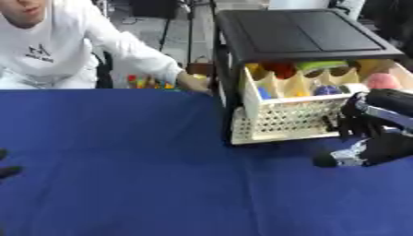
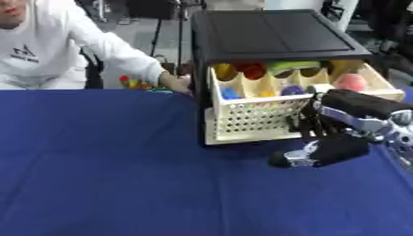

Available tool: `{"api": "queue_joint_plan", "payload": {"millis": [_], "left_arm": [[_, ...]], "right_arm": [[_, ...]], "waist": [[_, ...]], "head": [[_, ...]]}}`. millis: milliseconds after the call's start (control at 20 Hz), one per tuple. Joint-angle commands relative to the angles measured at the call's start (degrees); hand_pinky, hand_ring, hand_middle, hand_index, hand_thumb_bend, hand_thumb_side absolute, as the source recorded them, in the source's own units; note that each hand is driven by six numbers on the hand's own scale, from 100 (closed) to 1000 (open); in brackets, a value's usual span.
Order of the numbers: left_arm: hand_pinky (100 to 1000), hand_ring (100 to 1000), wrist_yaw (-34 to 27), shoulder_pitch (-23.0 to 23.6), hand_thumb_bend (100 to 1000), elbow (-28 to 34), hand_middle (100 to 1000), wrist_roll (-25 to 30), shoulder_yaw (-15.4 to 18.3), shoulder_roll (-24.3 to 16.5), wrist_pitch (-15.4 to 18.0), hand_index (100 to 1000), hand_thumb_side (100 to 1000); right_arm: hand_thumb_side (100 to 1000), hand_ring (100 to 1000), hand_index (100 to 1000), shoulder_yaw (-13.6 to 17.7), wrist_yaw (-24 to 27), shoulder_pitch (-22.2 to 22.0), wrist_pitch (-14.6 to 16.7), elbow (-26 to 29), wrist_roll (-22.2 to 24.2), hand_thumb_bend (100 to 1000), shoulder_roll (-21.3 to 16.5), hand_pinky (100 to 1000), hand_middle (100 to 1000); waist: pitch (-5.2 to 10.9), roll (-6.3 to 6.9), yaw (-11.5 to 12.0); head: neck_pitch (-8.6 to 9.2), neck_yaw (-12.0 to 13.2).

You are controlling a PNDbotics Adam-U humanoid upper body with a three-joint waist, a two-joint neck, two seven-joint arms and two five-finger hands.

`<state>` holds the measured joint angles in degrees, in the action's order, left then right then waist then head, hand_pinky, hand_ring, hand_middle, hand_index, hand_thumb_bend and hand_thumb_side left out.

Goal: Pick up objects from table and place into drawer.

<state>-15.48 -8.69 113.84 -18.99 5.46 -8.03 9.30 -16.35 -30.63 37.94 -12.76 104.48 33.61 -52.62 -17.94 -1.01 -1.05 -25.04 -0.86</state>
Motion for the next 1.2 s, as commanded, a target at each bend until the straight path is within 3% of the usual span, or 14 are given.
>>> {"api": "queue_joint_plan", "payload": {"millis": [50, 1200], "left_arm": [[564, 686, 0.4, -0.75, 588, 0.75, 739, 0.27, -0.07, -0.25, 0.05, 899, 1000], [566, 685, 0.86, -1.15, 585, 0.75, 739, 0.9, -0.38, 0.33, -0.39, 899, 1000]], "right_arm": [[853, 780, 968, -0.09, -0.1, -1.1, -0.29, -0.07, -0.46, 833, -1.76, 344, 976], [855, 785, 976, -0.91, -0.35, 2.67, -0.26, -2.57, -1.63, 849, 0.2, 348, 979]], "waist": [[0.29, 0.08, 0.31], [-1.28, -0.44, 1.99]], "head": [[0.88, -0.39], [2.17, -1.9]]}}
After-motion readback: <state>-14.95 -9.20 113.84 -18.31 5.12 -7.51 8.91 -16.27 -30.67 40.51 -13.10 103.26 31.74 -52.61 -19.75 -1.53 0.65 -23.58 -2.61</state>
